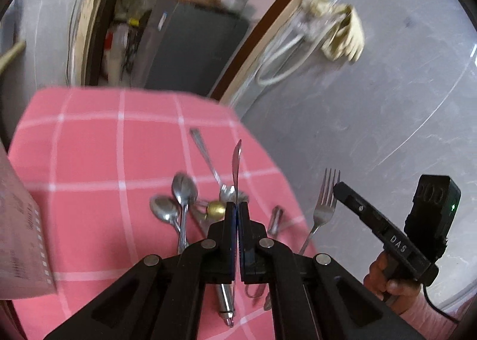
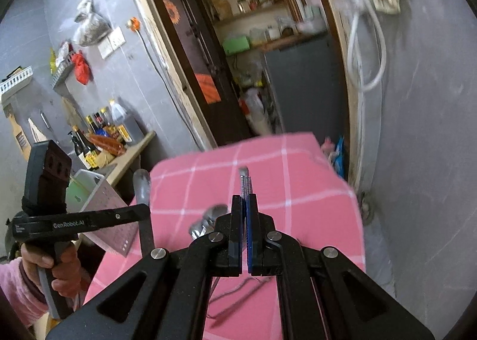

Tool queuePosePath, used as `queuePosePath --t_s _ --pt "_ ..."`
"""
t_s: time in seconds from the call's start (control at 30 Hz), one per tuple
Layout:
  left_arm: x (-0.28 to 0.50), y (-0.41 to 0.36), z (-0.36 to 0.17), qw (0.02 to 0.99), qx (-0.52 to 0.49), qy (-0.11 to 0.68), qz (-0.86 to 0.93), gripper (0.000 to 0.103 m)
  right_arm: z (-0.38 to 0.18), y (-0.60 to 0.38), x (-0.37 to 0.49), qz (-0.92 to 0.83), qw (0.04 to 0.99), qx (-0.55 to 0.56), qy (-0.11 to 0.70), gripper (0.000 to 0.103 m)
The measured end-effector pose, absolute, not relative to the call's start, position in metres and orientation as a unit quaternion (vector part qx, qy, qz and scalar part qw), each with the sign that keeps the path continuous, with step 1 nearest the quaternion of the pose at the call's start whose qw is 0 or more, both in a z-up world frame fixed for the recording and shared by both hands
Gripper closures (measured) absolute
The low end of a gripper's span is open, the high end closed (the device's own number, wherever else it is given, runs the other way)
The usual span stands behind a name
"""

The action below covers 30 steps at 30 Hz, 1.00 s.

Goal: Organize utensils
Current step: 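Lift the steel knife off the table with the left tool, then carry the knife to the white holder and open the left tool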

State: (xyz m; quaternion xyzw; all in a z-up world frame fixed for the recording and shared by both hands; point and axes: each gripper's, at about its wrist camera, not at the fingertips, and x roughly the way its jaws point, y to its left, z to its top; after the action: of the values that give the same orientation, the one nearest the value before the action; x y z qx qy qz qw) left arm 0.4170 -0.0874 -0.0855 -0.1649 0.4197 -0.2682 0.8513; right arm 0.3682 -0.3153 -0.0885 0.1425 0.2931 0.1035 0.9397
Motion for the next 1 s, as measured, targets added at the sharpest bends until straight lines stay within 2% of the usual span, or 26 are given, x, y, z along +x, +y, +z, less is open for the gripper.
queuePosePath --t_s 0.33,0.7,1.0 --pt "0.39 -0.039 -0.018 0.888 -0.171 0.348 -0.247 0.101 -0.016 -0.269 0.357 0.121 0.96 0.109 0.229 0.1" --pt "0.375 0.045 0.046 0.921 -0.182 0.289 -0.188 0.101 0.035 -0.188 0.371 0.182 0.962 0.083 0.184 0.101" --pt "0.374 0.097 0.068 0.946 -0.171 0.244 -0.127 0.101 0.065 -0.124 0.39 0.22 0.965 0.07 0.128 0.101"
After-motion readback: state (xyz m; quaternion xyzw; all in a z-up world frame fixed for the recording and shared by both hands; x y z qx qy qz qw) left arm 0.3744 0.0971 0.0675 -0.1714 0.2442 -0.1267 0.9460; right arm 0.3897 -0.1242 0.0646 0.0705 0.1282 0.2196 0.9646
